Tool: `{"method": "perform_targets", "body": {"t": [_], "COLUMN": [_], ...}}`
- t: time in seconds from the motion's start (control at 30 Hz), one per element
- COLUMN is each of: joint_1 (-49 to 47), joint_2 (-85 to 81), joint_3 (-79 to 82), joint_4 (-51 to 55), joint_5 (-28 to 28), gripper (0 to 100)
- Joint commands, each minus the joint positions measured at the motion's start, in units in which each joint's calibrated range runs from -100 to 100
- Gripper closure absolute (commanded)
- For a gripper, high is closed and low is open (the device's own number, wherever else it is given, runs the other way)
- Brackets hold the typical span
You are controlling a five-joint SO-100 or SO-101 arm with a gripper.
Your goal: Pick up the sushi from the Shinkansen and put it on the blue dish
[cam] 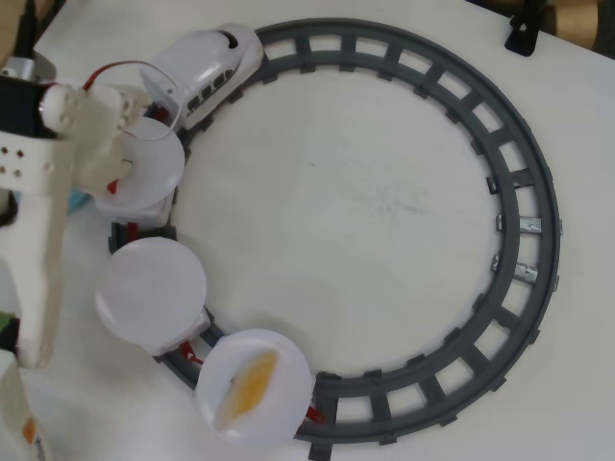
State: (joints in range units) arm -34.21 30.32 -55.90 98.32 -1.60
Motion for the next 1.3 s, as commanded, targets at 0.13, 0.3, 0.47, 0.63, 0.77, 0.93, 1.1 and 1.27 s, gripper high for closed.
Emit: {"method": "perform_targets", "body": {"t": [0.13, 0.3, 0.47, 0.63, 0.77, 0.93, 1.1, 1.27], "joint_1": [-1.01, 4.01, 8.85, 13.08, 16.25, 17.48, 17.04, 17.22], "joint_2": [-0.42, -4.4, -9.79, -15.43, -20.74, -27.55, -34.1, -41.32], "joint_3": [-4.15, -3.34, -1.09, 6.58, 12.89, 23.08, 30.92, 40.93], "joint_4": [1.0, 1.0, 1.0, 1.0, 1.0, 1.0, 1.0, 1.0], "joint_5": [-3.52, -4.15, -3.42, -3.31, -3.31, -1.53, 3.64, 8.72], "gripper": [74, 74, 74, 74, 74, 74, 74, 74]}}
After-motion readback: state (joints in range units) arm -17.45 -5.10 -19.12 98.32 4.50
